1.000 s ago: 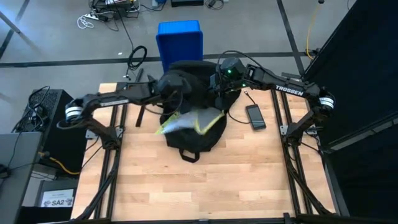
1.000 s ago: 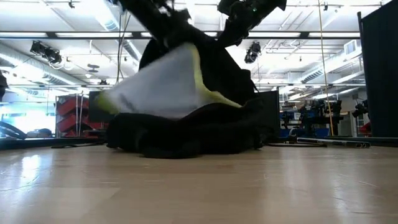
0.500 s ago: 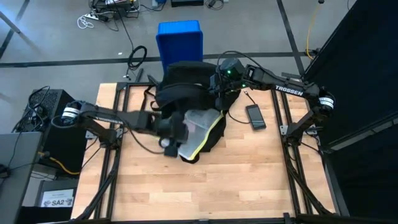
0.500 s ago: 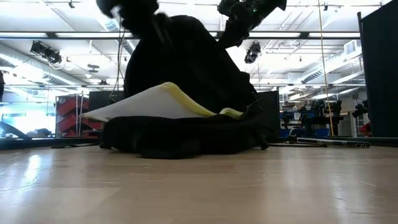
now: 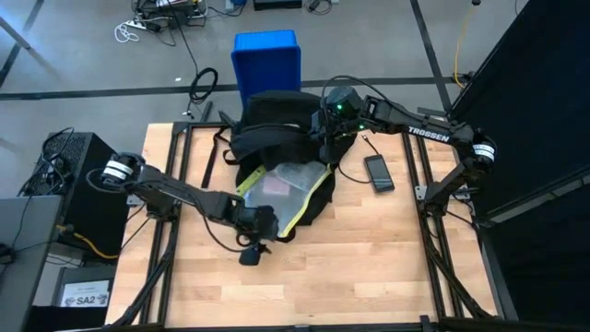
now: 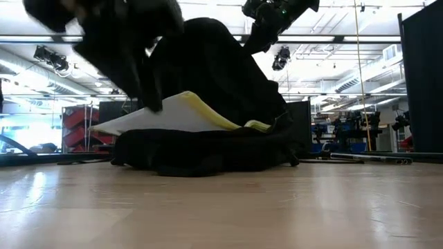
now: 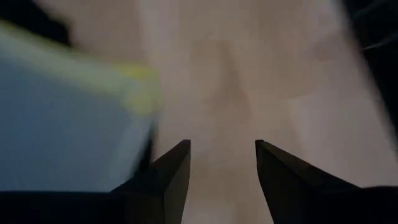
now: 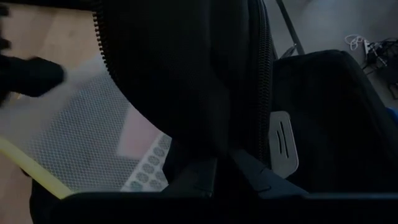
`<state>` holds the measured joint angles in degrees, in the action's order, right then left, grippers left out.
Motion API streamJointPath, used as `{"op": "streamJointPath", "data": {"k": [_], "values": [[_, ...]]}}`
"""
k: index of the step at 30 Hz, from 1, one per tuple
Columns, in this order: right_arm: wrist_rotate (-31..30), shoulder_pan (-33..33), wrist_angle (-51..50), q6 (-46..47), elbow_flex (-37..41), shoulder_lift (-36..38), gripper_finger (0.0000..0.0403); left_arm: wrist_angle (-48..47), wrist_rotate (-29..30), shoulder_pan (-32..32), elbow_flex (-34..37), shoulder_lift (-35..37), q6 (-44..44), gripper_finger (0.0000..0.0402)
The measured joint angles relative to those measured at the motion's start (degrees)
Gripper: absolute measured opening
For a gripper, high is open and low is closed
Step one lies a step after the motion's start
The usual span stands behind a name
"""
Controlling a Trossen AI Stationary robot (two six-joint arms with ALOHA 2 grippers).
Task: Unpack backpack
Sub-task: Put the yellow zipper pouch into the backpack
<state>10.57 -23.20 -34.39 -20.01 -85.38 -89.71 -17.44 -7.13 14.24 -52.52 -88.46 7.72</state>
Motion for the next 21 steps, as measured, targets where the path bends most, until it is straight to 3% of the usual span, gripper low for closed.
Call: {"op": "streamJointPath", "data": {"k": [8,17,21], "values": [[1.83,0.2,-0.17,0.66,0.0,-0.02,0.0,-2.64,20.42,-5.74,1.21,-0.59,-5.44,0.0156],[2.59,0.28,-1.74,0.42,0.0,-0.02,0.0,-1.66,24.01,-9.49,-2.52,-0.41,-14.9,0.0156],[2.64,0.26,-2.13,0.36,0.0,-0.02,0.0,-3.03,17.22,-10.62,-2.59,-1.18,-16.97,0.0156]]}}
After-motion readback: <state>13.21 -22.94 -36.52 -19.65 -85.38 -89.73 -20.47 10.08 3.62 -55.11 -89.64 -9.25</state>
